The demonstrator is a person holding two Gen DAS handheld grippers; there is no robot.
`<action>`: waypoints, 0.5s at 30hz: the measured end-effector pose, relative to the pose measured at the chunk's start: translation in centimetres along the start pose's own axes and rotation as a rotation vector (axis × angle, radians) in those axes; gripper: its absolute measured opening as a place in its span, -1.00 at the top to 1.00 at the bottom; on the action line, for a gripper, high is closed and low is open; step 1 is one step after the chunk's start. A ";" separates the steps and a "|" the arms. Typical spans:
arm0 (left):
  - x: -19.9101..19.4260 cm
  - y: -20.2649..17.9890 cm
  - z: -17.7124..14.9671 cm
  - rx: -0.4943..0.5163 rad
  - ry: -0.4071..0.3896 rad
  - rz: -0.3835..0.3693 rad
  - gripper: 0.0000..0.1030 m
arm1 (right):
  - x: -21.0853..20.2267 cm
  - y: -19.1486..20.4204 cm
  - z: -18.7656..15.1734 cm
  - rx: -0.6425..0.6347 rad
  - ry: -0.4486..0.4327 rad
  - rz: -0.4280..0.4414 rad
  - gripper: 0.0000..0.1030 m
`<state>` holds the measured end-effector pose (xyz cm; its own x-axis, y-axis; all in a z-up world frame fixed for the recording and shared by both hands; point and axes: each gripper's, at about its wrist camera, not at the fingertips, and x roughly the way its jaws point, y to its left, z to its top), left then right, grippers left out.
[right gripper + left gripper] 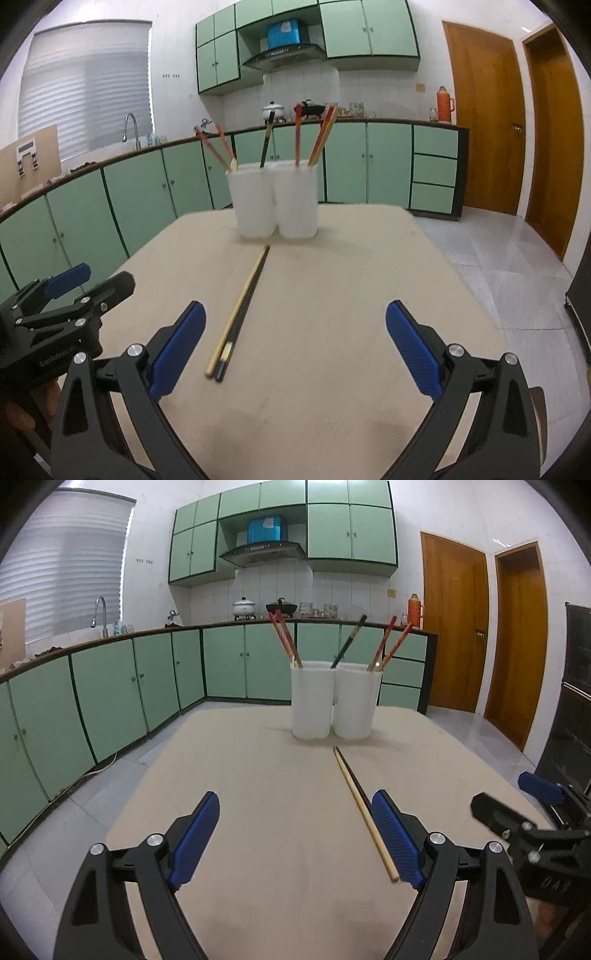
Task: Organize utensils
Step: 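Move both open tools back to the last two chopsticks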
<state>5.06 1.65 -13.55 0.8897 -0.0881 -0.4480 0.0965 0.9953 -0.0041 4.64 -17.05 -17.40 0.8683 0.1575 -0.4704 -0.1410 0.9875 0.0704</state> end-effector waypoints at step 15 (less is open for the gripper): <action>0.2 2.3 -0.9 -0.022 0.017 0.031 -0.61 | 2.7 3.7 -2.9 -0.042 0.150 0.030 -0.39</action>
<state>5.04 3.98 -14.41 0.8843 -0.0565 -0.4634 0.0587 0.9982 -0.0097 5.12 -12.95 -20.96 0.7833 0.1809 -0.5947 -0.1882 0.9808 0.0505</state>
